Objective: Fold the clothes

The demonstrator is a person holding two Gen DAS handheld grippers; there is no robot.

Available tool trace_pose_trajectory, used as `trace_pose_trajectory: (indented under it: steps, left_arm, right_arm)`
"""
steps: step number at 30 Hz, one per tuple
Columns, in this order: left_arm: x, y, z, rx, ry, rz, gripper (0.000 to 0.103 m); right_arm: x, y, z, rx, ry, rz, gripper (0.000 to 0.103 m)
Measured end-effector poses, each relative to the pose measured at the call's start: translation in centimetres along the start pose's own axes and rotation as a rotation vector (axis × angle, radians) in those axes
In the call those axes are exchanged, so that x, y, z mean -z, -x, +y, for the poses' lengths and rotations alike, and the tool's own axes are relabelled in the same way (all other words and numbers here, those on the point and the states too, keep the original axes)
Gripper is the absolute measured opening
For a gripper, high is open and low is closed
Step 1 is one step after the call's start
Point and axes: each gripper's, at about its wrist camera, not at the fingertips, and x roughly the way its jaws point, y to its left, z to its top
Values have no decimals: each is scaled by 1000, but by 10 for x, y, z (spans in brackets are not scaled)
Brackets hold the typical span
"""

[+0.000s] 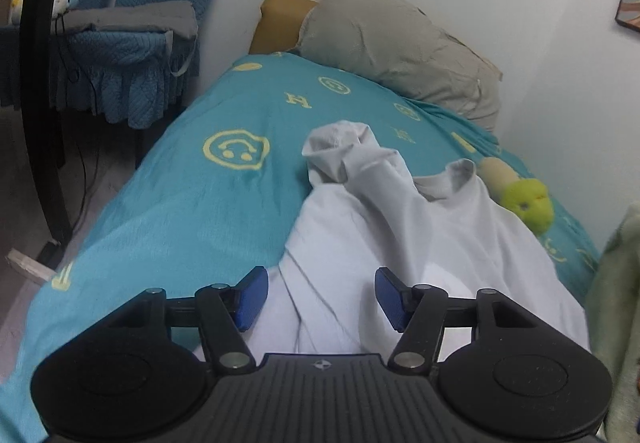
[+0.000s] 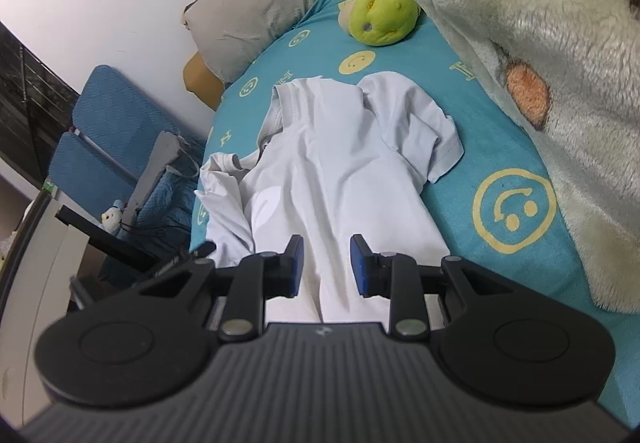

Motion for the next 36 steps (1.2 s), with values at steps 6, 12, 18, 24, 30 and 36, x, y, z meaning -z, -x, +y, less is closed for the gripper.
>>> trace_pose_trajectory:
  steps: [6,12,18,24,30,36]
  left_arm:
    - [-15,-33,-8,-65,25,54,19]
    - [-40,0,3,-88,33,-59,5]
    - [-99,35,39,-237,-26,-194,4]
    - [-159,7,79,-542,-187,-213,3]
    - [-151,-55,142,-688,-217,-69,4]
    - [-109,-67,170,-515,-132,-32,19]
  right_arm:
    - [2,-11,-1,7,12,19,29]
    - [4,-12,-1,12,17,23,29]
    - [11,-8,4,39,70,14,29]
    - [17,-14,14,99,156,-3,29]
    - [14,-35,18,160,221,-39,29]
    - [18,-53,20,183,276,-43,29]
